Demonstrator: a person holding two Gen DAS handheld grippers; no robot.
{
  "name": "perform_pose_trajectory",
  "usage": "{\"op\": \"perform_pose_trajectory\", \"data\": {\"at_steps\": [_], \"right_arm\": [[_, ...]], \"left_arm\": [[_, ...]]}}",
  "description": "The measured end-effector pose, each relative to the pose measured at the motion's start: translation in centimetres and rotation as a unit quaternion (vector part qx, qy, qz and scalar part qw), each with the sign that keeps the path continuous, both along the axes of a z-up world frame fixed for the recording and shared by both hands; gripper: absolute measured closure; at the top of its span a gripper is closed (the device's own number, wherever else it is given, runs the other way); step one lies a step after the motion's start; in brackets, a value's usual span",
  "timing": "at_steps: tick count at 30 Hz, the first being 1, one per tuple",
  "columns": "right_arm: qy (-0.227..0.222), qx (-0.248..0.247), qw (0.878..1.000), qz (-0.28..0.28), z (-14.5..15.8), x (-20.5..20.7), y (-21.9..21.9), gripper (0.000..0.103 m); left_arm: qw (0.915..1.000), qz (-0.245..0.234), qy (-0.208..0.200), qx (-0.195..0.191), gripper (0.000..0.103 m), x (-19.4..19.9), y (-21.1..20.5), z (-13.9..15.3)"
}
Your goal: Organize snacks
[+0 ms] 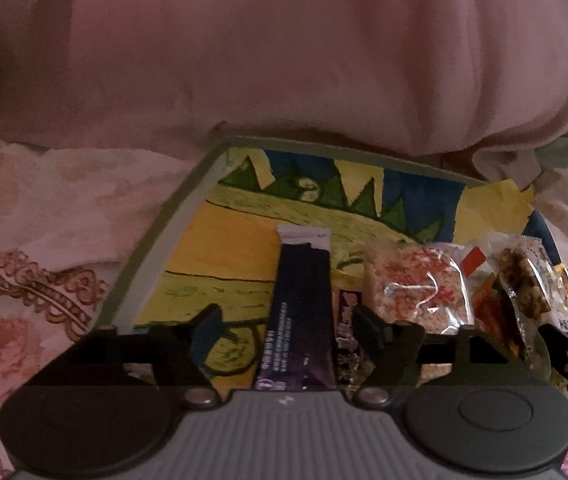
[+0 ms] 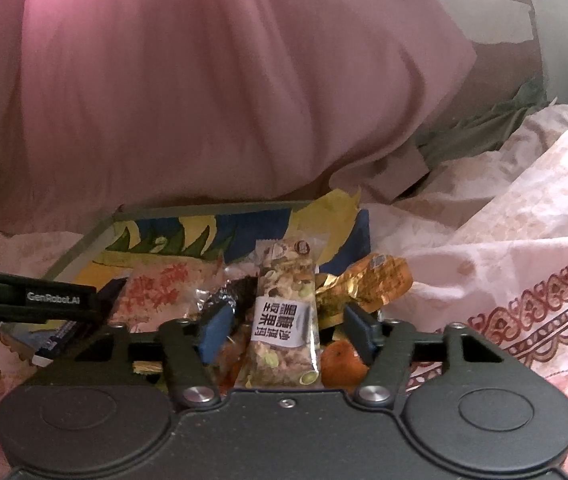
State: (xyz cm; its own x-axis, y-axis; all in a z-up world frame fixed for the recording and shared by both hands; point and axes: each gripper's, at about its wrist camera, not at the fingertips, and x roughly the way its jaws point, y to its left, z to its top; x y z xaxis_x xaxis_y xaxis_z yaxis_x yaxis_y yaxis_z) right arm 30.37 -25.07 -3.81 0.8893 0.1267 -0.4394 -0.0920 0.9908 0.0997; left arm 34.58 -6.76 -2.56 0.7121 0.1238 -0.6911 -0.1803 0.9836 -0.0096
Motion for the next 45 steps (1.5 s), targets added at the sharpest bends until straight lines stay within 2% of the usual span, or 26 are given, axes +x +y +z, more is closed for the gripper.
{"op": "perform_pose_trajectory", "data": {"at_steps": [7,12,26,33,40,45], "right_arm": [[-0.029,-0.002,1.0,-0.003,2.0,-1.9,-0.3,0.014],[-0.042,-0.001,0.999,-0.004,3.1,-3.6,-0.3,0.006],[-0.074,-0.003,0.997,0.003,5.5,-9.6,0.9,0.001],[-0.082,-0.022,0.996,0.011,5.6,-13.9,0.9,0.001],[-0.087,0.0,0.996,0.0,5.9,-17.1,0.9,0.001],[-0.087,-0.003,0.996,0.002,5.7,-19.3,1.2,0.001]], "left_arm": [[0.9997,0.005,-0.023,-0.001,0.006,-1.8,1.0,2.1],[0.9991,-0.004,-0.043,0.002,0.001,-3.8,1.2,3.6],[0.9946,-0.018,-0.102,0.0,0.001,-12.3,1.9,6.0],[0.9902,-0.032,-0.134,0.021,0.001,-17.1,1.8,6.7],[0.9871,-0.048,-0.148,0.038,0.0,-21.5,1.4,6.9],[0.9846,-0.063,-0.154,0.053,0.0,-24.3,1.7,6.9]]}}
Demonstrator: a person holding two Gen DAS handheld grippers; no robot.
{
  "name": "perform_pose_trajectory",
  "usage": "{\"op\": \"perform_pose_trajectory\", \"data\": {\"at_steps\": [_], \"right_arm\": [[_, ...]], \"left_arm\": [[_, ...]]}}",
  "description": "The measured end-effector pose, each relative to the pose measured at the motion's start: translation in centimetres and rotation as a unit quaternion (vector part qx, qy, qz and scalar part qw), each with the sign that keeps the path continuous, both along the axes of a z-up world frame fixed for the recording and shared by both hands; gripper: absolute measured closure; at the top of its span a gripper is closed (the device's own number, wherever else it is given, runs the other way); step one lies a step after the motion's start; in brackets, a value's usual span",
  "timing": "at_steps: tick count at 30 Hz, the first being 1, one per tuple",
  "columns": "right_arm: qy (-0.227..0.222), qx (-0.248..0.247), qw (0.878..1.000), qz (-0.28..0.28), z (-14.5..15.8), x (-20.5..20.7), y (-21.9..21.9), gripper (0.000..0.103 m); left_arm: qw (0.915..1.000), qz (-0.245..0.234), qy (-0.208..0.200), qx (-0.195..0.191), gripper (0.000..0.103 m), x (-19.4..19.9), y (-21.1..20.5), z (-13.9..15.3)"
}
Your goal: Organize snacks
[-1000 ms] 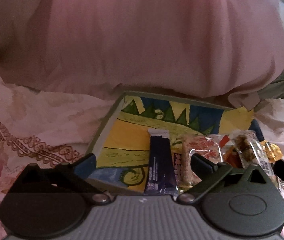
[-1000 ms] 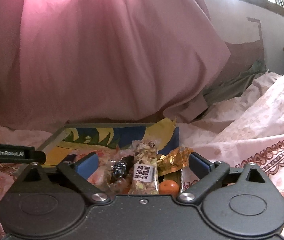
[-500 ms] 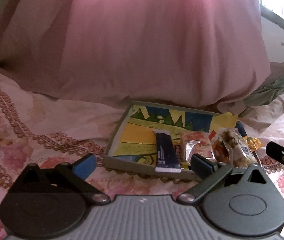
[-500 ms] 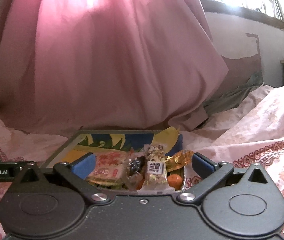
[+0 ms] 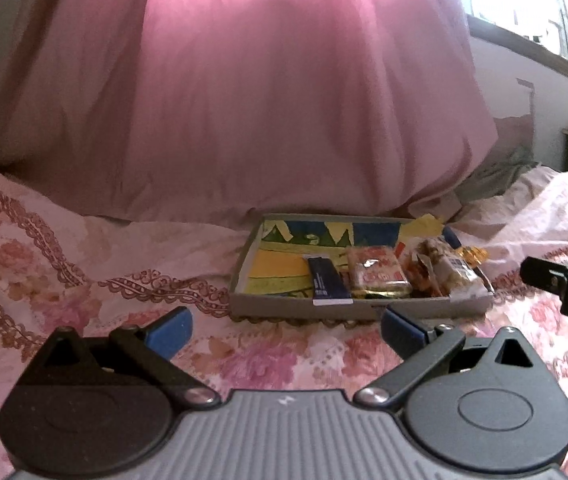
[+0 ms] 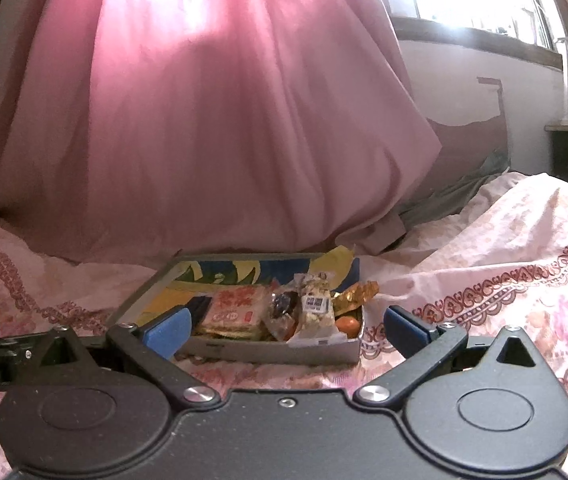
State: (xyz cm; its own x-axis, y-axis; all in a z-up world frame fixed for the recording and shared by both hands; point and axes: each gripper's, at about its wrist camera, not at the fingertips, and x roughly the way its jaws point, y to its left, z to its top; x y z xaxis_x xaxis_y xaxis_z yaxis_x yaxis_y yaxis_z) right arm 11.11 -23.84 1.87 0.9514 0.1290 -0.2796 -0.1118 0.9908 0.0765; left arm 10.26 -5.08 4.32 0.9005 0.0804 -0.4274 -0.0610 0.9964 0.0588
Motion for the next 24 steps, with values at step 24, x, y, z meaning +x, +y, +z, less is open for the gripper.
{"op": "perform_pose_trajectory", "data": {"at_steps": [24], "right_arm": [[0.057,-0.017,0.998,0.013,-2.4,-7.0,3.0,0.001]], "left_arm": [[0.9996,-0.013,0.024,-0.004,0.0,-7.6,3.3,-2.1]]}}
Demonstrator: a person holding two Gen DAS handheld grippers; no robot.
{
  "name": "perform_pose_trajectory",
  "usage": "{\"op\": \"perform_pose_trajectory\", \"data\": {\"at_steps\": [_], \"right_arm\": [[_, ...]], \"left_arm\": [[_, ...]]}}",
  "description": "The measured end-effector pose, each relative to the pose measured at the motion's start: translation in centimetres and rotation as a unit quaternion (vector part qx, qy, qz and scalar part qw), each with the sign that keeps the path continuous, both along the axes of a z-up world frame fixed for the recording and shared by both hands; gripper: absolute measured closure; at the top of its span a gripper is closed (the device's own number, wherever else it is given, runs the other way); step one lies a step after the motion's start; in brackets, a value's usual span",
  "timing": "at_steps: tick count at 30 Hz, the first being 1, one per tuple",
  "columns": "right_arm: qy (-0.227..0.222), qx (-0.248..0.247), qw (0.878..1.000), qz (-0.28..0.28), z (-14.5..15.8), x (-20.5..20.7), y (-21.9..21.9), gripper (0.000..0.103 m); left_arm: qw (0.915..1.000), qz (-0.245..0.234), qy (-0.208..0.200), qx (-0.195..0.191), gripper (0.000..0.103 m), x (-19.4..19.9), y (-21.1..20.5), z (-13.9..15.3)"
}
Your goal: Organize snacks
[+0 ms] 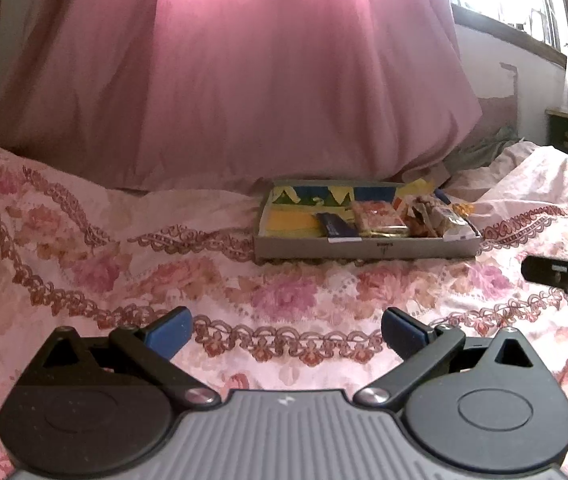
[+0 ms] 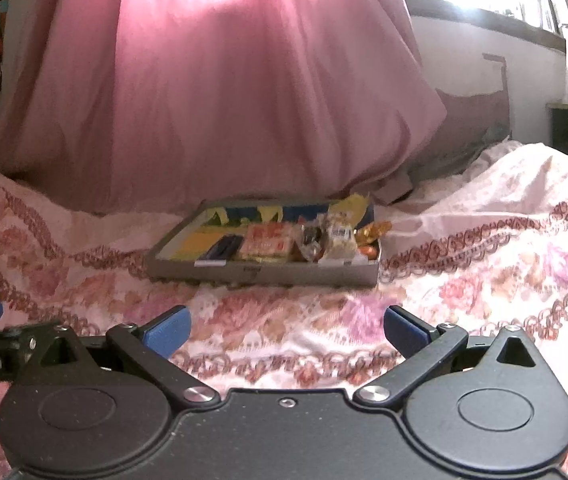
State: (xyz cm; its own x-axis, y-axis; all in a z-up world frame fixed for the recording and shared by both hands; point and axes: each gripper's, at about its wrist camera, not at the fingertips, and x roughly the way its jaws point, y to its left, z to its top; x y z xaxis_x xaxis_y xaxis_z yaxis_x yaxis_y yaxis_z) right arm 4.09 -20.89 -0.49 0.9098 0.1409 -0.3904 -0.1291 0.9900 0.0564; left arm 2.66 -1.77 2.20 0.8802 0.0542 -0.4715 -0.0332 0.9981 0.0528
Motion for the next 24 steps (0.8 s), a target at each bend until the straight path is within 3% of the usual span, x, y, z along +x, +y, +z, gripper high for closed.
{"op": "perform_pose_trajectory", "data": {"at_steps": [8,24], "right_arm": [[0.023,-0.007,1.0,0.003,-1.2,0.3,0.2,0.001],[0.042,-0.011,0.999,0.022,-2.0,0.7,0.6,0.001]], "left_arm": [[0.9996,0.001,0.026,-0.009,0.0,0.0,0.3,-1.4],[0.9993,0.022,0.028,-0.008,0.0,0.3,0.6,-1.6]]}}
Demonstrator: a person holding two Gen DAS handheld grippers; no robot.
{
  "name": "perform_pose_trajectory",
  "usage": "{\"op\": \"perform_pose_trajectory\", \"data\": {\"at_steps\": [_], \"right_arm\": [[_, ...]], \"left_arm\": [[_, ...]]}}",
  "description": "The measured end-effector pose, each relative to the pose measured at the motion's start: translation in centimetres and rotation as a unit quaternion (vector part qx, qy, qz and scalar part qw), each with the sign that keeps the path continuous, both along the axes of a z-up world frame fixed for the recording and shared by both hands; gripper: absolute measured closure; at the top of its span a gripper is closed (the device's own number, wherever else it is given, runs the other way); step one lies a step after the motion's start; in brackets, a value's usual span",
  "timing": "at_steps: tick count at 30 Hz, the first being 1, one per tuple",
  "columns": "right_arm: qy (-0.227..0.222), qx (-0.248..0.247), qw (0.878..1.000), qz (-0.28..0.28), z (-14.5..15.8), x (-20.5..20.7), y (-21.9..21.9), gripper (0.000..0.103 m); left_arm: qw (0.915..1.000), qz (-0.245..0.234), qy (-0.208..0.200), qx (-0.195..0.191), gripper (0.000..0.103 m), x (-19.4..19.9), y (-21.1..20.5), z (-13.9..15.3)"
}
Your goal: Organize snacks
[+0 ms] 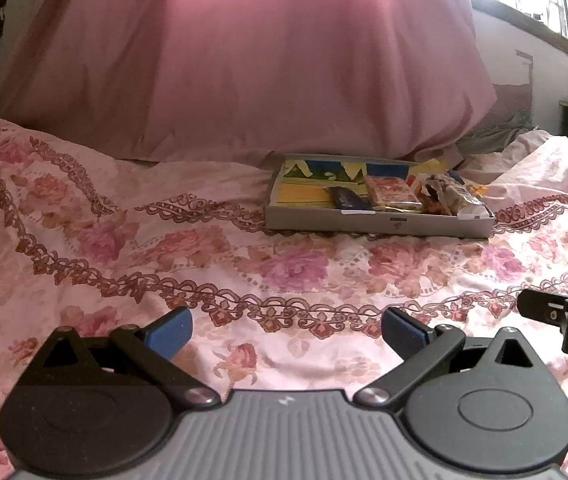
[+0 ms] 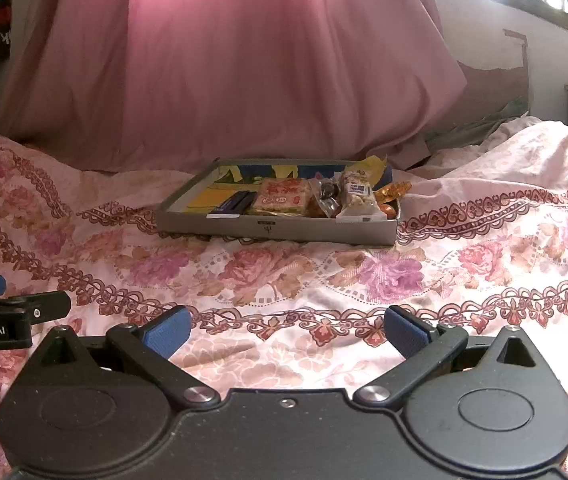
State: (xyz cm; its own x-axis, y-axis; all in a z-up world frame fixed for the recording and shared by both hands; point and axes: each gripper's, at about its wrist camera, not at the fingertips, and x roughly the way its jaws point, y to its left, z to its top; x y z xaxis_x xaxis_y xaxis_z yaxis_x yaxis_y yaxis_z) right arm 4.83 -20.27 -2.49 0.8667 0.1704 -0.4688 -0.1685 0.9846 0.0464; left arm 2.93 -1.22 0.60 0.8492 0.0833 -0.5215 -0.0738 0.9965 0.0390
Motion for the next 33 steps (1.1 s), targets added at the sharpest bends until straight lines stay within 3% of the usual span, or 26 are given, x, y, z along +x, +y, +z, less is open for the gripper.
{"op": "perform_pose_trajectory", "data": {"at_steps": [33], "right_arm": [[0.009,-0.005,1.0,0.001,-0.32,0.23,0.14,0.001]], "left_arm": [[1.0,0.0,0.001,-0.001,0.0,0.05,-0.02,-0.07]]}}
